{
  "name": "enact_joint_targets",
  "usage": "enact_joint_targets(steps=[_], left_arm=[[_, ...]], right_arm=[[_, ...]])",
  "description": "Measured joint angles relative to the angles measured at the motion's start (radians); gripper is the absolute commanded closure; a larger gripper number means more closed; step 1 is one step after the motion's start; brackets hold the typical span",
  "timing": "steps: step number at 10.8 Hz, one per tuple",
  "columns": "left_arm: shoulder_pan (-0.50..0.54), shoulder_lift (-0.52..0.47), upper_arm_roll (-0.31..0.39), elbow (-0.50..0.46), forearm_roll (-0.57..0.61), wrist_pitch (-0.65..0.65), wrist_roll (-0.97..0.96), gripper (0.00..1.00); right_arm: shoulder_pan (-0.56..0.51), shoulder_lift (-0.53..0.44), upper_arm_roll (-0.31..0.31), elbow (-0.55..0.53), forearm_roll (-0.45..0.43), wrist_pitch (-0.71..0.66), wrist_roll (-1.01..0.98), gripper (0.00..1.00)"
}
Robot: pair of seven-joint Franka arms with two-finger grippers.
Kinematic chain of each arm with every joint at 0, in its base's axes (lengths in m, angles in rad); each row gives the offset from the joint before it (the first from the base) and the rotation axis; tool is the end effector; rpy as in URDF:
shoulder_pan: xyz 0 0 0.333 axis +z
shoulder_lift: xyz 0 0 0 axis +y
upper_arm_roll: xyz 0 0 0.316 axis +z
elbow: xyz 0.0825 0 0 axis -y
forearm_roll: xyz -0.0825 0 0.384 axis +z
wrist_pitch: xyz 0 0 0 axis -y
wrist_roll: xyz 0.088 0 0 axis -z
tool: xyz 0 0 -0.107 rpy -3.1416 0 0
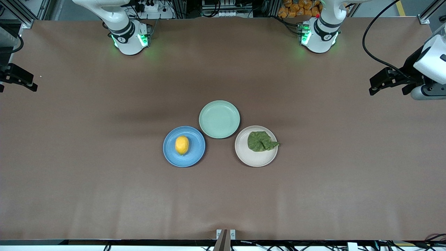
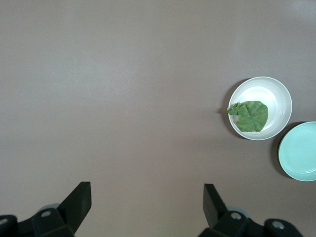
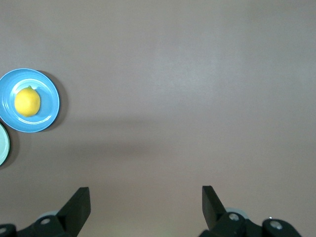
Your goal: Pick lemon and lettuce from blue and beige plates
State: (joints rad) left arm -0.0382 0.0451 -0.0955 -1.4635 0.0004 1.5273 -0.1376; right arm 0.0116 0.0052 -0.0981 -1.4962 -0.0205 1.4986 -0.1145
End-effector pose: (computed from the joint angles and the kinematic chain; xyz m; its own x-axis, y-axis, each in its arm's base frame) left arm 0.5599 -0.0738 0.6459 0.9998 0.0041 0.0182 0.0040 -1.0000 0.0065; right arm 0.5469 -0.0496 0.6503 0.9996 0.0265 -0.0051 0.0266 -0.9994 0.0205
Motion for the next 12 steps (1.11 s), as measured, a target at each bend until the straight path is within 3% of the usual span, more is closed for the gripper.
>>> enact_joint_targets(steps=[9, 12], left_arm=[[0.000, 0.022, -0.001, -0.002, 0.000, 0.000, 0.036, 0.00], [-0.001, 0.050, -0.004, -0.045, -0.043, 0.010, 0.036, 0.00]], right_arm=[[0.000, 0.006, -0.002, 0.000, 0.000, 0.005, 0.000, 0.00], [0.000, 0.034, -0.003, -0.001, 0.000, 0.004, 0.000, 0.00]])
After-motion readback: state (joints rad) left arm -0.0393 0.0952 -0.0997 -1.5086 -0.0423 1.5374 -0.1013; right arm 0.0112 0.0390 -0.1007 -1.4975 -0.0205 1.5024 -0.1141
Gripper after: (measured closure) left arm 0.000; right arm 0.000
